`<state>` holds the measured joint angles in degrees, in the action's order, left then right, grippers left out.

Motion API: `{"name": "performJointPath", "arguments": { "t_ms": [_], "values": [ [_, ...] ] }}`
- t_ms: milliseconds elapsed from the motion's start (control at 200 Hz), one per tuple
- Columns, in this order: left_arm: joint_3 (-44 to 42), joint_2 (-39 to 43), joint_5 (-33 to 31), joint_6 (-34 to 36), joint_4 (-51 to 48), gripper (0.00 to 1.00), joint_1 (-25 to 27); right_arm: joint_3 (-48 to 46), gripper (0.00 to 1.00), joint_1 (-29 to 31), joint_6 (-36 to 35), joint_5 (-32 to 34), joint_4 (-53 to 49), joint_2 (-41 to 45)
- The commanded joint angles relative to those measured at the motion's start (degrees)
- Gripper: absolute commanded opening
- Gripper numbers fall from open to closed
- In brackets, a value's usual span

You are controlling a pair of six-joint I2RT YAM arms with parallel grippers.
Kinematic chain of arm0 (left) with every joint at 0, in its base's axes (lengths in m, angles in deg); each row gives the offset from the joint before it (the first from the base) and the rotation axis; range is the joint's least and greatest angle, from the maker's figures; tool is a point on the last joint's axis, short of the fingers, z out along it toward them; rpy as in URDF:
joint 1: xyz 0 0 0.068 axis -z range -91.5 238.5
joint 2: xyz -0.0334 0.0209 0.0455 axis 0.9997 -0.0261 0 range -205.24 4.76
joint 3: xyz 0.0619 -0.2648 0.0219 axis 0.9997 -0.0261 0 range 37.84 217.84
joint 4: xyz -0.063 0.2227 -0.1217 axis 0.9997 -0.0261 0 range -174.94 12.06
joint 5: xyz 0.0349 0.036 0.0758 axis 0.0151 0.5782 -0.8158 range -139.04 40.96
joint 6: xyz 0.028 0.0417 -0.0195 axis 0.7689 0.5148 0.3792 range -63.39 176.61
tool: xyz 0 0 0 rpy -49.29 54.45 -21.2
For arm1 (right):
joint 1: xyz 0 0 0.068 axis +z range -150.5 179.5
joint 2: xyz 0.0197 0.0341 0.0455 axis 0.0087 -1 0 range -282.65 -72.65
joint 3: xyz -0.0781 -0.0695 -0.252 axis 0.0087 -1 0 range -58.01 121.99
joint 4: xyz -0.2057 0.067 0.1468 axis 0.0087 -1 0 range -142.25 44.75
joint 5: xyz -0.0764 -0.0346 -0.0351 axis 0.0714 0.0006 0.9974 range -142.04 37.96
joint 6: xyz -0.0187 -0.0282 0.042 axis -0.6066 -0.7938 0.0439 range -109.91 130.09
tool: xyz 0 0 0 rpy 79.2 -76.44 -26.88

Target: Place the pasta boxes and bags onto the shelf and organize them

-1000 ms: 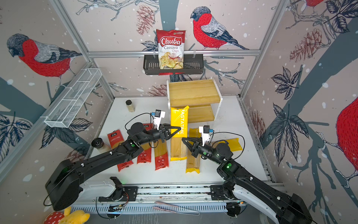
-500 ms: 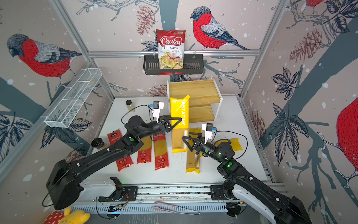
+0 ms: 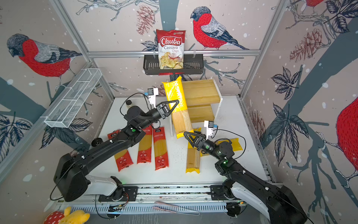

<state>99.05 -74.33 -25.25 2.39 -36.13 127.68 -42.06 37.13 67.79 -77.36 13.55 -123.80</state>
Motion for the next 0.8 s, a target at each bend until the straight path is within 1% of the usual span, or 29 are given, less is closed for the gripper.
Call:
{"name": "performJointPath", "arguments": {
  "t_ms": [0,40,150,265,300,370,400,545,605,710,795],
  "values": [
    [0.71,-0.14,-1.13,-3.40,10.04,0.00,-0.07,0.71,0.62,0.14,5.14,1.59,11.76,-2.34],
    [0.48,-0.27,-1.44,-3.83,10.30,0.00,-0.07,0.75,0.58,0.20,6.09,2.00,13.44,-3.19],
    [-0.23,-0.36,-2.84,-4.23,10.32,0.00,-0.13,1.11,0.40,1.14,8.51,3.35,17.38,-5.21],
    [0.30,-0.88,-2.92,-4.23,9.39,0.00,-0.33,1.45,0.28,2.50,8.50,6.27,16.75,-5.02],
    [0.69,-1.10,-2.98,-4.15,8.75,0.01,-0.42,1.87,0.23,2.88,8.04,7.07,15.85,-4.80],
    [1.63,-1.57,-3.13,-3.73,7.77,0.10,-0.58,3.28,0.16,3.52,6.81,9.48,12.43,-3.94],
    [2.39,-1.85,-3.02,-3.47,6.89,0.14,-0.87,3.74,0.15,3.65,6.62,10.20,11.66,-3.75],
    [6.50,-2.14,-2.15,-1.10,0.89,0.39,-3.62,8.54,0.06,2.78,6.85,13.73,5.68,-2.65],
    [6.69,-1.42,-2.62,-0.55,-2.63,0.47,-5.51,11.53,0.03,2.17,7.57,15.41,1.62,-2.44],
    [3.91,2.11,-4.78,-0.03,-7.71,0.55,-9.05,17.17,0.01,0.66,9.67,17.52,-6.65,-2.76],
    [0.39,5.97,-6.61,0.99,-10.52,0.56,-11.30,23.15,0.00,-0.13,10.58,19.86,-16.50,-3.53]
  ]
}}
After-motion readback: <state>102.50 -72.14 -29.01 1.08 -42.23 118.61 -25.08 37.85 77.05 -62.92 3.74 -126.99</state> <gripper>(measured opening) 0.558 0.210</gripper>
